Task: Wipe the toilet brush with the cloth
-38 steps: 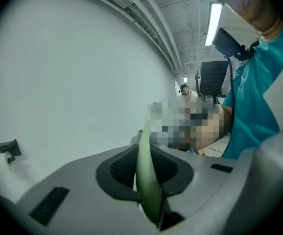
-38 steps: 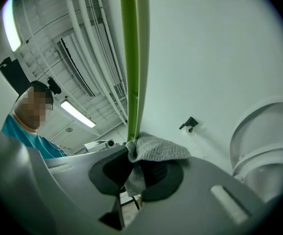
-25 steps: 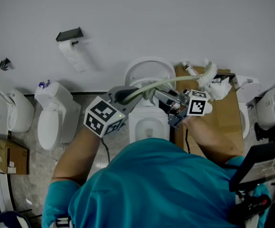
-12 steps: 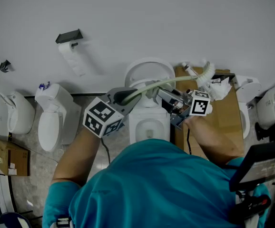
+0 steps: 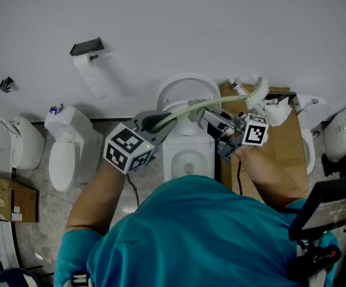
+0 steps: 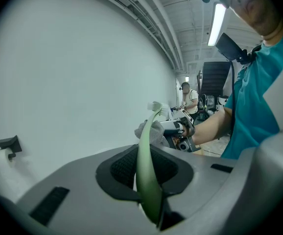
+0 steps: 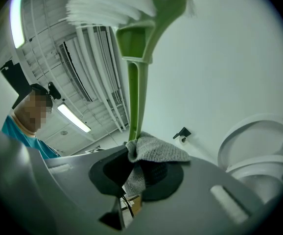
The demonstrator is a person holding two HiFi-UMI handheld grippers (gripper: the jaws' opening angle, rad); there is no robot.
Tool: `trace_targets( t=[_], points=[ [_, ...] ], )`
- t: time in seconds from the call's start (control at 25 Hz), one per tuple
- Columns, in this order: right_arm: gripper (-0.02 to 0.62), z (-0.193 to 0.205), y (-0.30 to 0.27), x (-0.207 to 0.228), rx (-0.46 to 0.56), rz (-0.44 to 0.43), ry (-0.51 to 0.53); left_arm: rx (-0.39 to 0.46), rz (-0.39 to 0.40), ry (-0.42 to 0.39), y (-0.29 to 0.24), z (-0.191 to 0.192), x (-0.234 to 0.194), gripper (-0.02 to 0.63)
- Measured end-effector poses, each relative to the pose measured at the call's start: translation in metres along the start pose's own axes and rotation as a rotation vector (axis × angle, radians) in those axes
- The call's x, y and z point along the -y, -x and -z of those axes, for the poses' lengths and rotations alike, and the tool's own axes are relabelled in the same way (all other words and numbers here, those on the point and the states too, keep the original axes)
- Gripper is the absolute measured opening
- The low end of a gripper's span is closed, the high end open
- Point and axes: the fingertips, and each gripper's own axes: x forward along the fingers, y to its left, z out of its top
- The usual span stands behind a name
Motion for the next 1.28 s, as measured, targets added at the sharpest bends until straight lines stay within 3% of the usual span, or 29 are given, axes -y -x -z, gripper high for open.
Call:
trace_targets(
  t=[1.28],
  points=[
    [0.035,-0.044,0.063,0.007,0.14,0.079,0.057,-0.015,-0.01,0.01,0.007,0.006,-0.001,0.059]
  ],
)
